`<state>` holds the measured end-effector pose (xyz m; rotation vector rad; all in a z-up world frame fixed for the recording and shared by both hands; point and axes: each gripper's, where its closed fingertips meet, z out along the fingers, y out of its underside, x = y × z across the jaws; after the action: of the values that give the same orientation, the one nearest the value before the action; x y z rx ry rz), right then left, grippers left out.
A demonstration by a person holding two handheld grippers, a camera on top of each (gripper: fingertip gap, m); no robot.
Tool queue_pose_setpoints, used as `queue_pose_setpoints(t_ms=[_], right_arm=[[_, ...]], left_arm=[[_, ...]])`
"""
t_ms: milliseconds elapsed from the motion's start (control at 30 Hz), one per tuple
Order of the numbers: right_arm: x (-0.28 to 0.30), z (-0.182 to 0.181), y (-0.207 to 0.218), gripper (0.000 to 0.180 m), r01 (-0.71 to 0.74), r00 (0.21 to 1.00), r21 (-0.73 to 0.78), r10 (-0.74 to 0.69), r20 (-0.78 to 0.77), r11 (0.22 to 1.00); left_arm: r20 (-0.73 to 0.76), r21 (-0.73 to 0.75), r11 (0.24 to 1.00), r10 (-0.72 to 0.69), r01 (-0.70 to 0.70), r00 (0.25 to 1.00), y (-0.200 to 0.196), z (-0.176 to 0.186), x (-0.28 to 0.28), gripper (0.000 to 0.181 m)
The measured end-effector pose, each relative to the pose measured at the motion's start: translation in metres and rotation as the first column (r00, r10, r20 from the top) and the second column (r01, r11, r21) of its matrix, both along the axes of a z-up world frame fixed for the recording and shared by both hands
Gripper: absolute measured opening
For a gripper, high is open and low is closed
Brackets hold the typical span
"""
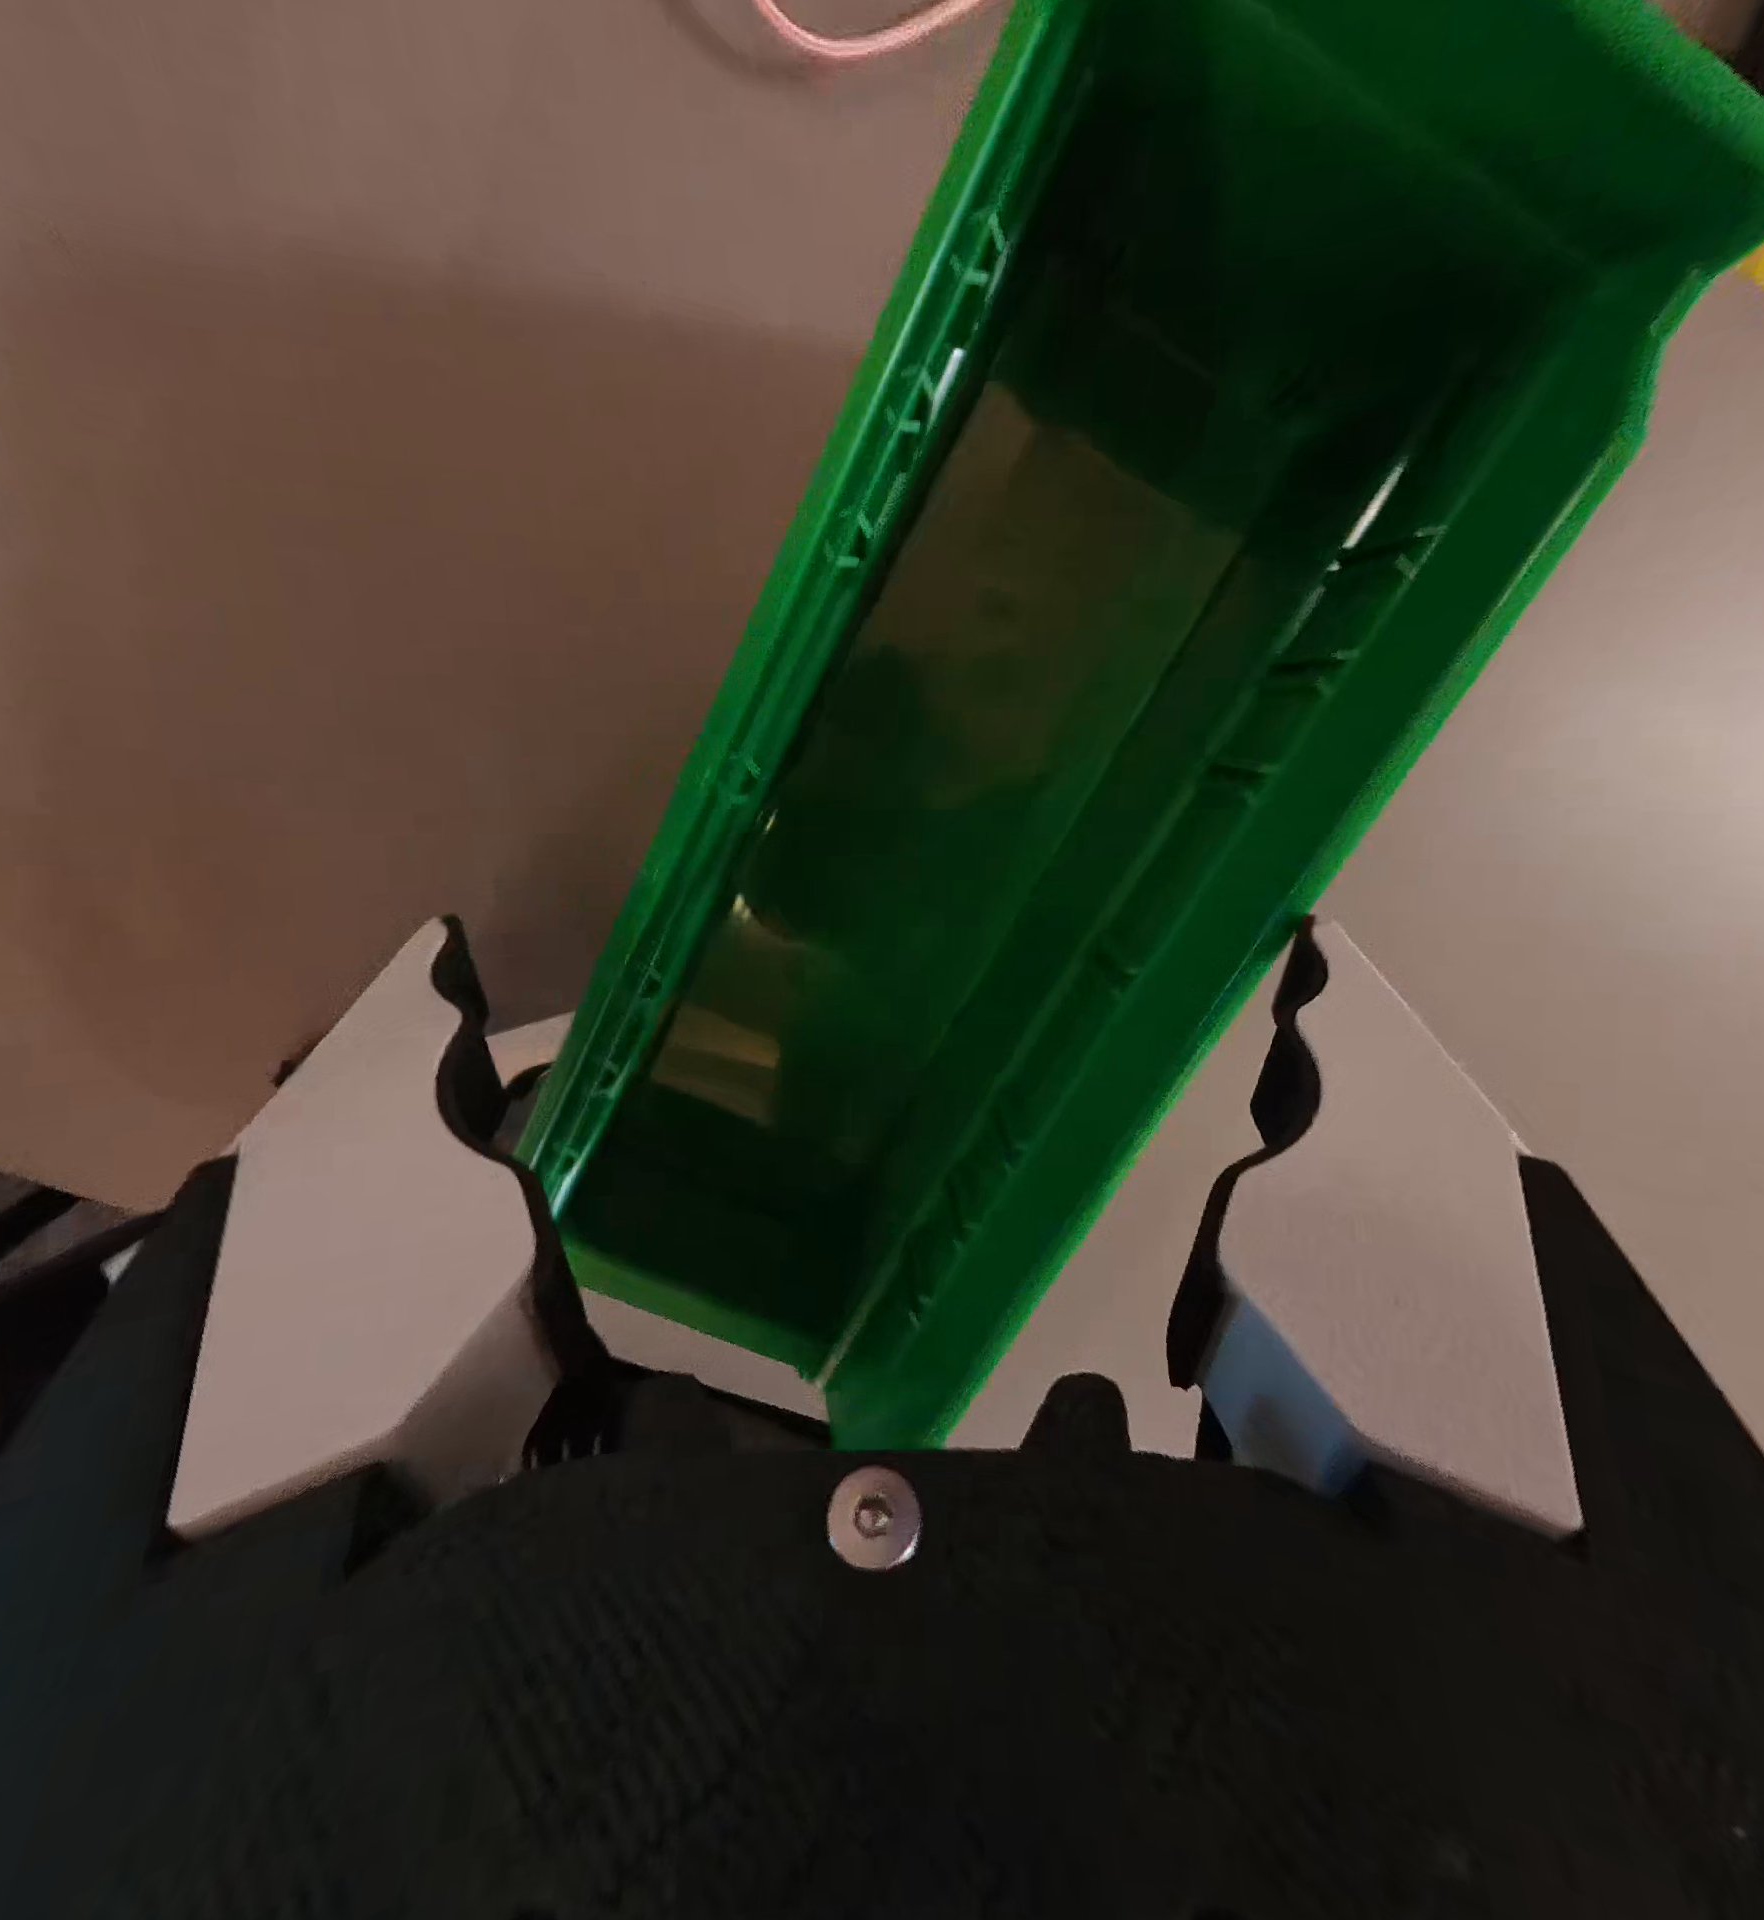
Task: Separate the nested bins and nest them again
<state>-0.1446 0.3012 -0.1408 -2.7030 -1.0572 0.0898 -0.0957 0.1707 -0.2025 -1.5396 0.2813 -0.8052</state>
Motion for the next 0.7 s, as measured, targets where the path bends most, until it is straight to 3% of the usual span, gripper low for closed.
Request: queue_pose_setpoints(t_ms=[200, 500, 700], right_arm=[[0.015, -0.01, 0.008, 0.137, 0.021, 0.985, 0.06, -0.031, 0.168, 0.998], [0.017, -0.001, 0.013, 0.105, 0.003, 0.982, 0.051, -0.013, 0.189, 0.999], [0.011, 0.039, 0.026, 0.098, 0.011, 0.993, 0.139, -0.027, 0.118, 0.99]], left_arm=[[0.041, 0.013, 0.999, -0.041, 0.04, 0.998, -0.005, 0.005, 0.0, 0.13], [0.023, 0.038, 0.998, 0.055, -0.056, 0.998, 0.002, 0.008, -0.015, 0.138], [0.03, 0.056, 0.995, 0.082, -0.083, 0.996, 0.002, 0.011, -0.021, 0.139]])
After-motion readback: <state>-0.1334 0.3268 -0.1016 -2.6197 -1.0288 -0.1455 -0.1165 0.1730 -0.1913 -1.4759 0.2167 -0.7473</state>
